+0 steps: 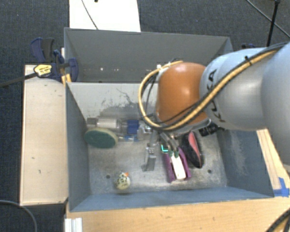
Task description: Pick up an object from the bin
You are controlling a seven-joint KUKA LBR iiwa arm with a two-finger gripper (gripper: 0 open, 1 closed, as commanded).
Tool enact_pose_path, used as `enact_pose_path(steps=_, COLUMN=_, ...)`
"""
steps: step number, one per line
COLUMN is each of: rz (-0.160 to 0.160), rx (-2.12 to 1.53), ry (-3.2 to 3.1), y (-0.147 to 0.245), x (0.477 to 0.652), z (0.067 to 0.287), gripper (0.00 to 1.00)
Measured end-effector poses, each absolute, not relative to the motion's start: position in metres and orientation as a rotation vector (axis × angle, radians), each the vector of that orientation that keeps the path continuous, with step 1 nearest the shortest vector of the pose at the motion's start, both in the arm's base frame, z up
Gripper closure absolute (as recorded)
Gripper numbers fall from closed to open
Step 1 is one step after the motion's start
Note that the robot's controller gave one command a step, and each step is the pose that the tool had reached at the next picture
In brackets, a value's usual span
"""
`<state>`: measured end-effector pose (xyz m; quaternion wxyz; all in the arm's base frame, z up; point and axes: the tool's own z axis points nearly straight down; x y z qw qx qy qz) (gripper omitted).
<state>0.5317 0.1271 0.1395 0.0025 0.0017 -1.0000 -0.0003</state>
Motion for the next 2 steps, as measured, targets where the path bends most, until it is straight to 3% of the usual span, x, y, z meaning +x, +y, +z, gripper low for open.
enact_pose_path(steps=1, rz=-0.007, rx=0.335, ry=-3.127, y=0.245, x=0.520, z=0.102, gripper=0.00)
enact_pose_path(steps=2, rz=0.005, rx=0.412, ry=-3.116, y=0.136, x=0.506, z=0.126, gripper=0.00)
